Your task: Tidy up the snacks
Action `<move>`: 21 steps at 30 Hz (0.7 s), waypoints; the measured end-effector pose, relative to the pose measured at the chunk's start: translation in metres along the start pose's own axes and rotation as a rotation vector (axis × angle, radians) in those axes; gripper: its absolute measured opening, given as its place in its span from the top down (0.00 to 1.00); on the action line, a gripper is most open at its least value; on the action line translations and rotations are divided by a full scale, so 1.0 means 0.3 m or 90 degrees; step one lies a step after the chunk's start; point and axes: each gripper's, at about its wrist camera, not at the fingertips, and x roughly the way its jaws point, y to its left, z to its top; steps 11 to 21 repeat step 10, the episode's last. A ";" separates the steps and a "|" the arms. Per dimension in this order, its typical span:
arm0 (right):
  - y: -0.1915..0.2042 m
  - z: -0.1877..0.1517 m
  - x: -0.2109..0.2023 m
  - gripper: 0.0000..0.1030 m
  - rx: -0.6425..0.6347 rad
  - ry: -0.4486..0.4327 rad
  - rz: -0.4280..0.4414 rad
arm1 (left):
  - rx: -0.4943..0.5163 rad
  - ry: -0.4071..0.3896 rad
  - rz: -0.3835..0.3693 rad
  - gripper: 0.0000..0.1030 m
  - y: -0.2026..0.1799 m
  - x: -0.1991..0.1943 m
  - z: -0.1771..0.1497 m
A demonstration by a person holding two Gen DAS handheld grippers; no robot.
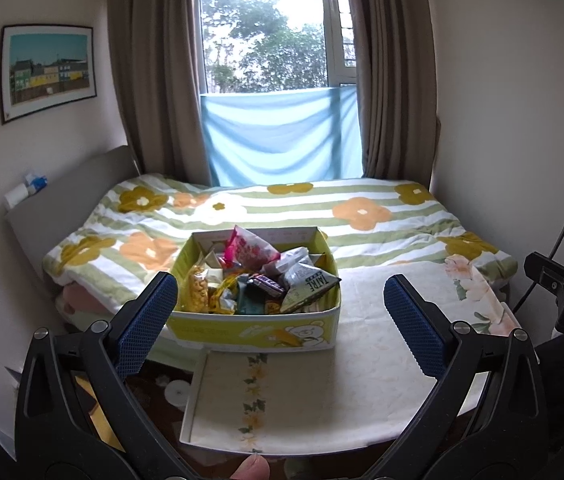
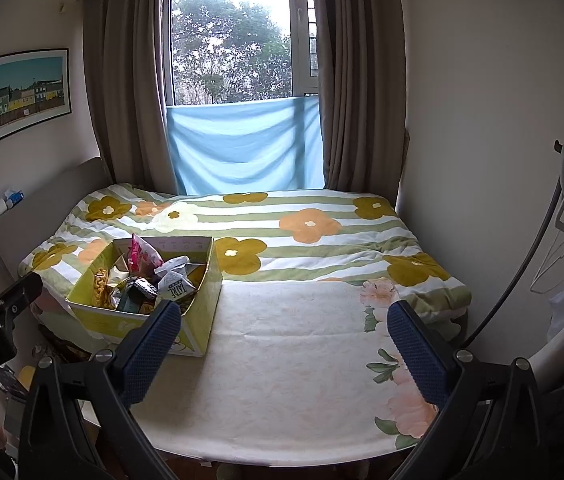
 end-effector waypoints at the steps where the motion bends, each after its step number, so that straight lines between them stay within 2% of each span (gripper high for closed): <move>1: 0.006 0.000 0.000 0.00 -0.001 0.002 -0.001 | 0.001 0.001 0.002 0.00 0.002 0.001 -0.001; 9: 0.062 -0.002 0.006 0.00 -0.009 0.017 0.005 | -0.013 0.017 -0.020 0.00 0.029 0.018 -0.011; 21: 0.071 -0.003 0.013 0.00 -0.013 0.019 0.006 | -0.015 0.018 -0.020 0.00 0.034 0.024 -0.014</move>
